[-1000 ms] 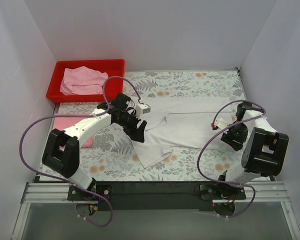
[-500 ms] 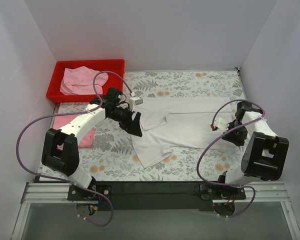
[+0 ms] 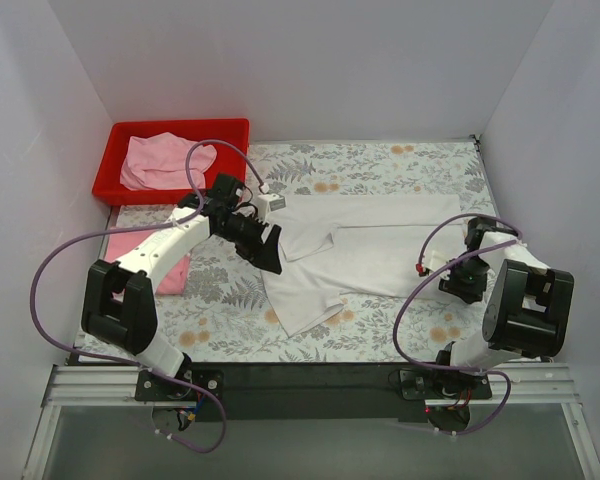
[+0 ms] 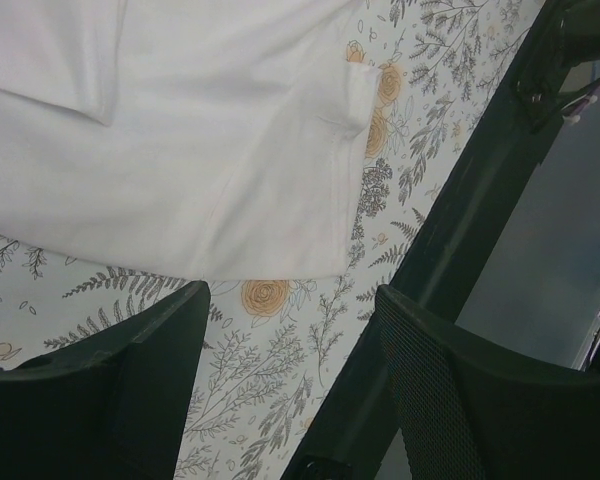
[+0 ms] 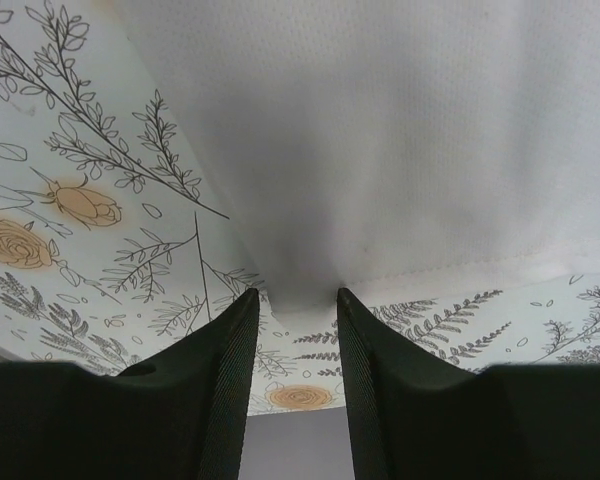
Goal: Fold and stack the t-shirts
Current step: Fold the tshirt
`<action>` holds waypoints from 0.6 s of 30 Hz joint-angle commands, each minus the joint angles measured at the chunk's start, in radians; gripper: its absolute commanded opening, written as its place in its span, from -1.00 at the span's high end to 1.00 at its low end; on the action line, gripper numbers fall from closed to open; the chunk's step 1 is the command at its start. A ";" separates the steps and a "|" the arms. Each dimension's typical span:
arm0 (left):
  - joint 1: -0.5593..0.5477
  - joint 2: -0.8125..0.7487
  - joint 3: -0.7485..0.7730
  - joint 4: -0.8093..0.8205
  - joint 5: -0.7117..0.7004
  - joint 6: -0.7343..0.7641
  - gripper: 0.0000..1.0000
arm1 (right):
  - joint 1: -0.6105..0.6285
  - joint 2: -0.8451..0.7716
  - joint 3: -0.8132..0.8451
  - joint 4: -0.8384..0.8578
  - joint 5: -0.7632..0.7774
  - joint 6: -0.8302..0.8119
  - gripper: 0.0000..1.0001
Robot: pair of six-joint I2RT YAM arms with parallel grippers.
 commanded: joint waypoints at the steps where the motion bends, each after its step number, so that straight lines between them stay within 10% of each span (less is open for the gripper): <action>1: -0.002 -0.062 -0.014 0.003 -0.011 0.004 -0.32 | 0.001 0.028 -0.013 0.033 -0.017 -0.017 0.16; 5: -0.003 -0.066 -0.030 0.009 -0.013 0.021 -0.30 | 0.000 0.050 -0.034 0.073 -0.007 -0.011 0.28; 10: -0.009 -0.078 -0.091 0.024 -0.020 0.124 -0.15 | 0.000 0.056 -0.044 0.091 0.006 -0.004 0.97; 18: -0.185 -0.172 -0.280 0.234 -0.256 0.253 0.03 | 0.000 0.077 -0.027 0.087 0.030 0.023 0.97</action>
